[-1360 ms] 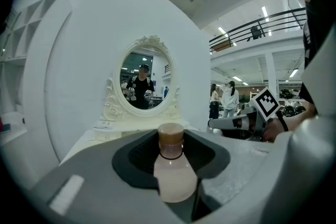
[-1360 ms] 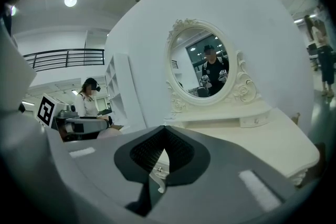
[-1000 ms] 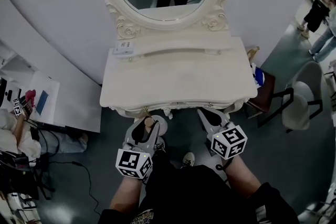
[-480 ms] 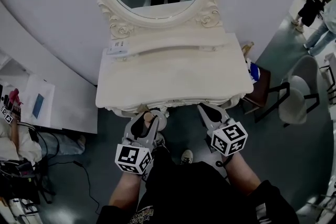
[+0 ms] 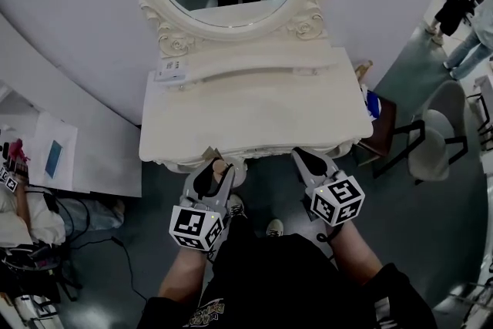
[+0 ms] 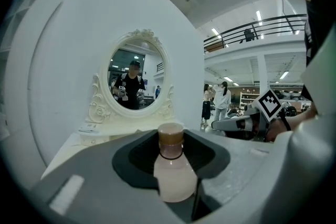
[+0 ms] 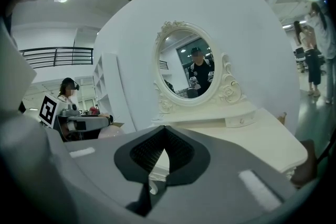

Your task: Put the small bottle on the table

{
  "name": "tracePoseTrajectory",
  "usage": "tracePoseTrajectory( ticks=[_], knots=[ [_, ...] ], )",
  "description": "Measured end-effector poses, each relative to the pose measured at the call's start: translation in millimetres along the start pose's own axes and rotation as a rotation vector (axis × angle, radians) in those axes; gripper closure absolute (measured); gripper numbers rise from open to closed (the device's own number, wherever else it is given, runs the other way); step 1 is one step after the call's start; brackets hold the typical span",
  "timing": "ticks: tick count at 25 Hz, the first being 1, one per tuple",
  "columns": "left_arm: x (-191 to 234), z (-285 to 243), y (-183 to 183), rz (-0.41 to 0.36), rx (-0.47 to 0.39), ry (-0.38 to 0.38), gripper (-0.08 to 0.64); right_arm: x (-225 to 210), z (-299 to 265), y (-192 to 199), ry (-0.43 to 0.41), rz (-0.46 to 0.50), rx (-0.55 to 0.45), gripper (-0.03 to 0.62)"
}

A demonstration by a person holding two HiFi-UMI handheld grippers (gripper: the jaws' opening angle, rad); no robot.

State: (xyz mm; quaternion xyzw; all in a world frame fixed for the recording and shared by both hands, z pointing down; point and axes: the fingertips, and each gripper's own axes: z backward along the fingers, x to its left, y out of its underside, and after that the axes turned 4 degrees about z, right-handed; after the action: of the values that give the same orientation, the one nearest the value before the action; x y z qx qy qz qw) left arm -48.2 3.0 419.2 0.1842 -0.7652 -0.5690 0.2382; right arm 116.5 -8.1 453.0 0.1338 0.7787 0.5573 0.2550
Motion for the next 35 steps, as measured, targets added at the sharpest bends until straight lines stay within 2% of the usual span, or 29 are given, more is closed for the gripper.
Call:
tracePoseTrajectory(
  ticks=[16,35],
  knots=[
    [50,-21,-9,0.001,0.03,0.036,0.42,5,-51,-4,0.023,-0.02,0.028,0.563],
    [105,-64,-22,-0.02,0.057,0.161,0.42,-3,-93,-18,0.169,-0.055,0.004,0.563]
  ],
)
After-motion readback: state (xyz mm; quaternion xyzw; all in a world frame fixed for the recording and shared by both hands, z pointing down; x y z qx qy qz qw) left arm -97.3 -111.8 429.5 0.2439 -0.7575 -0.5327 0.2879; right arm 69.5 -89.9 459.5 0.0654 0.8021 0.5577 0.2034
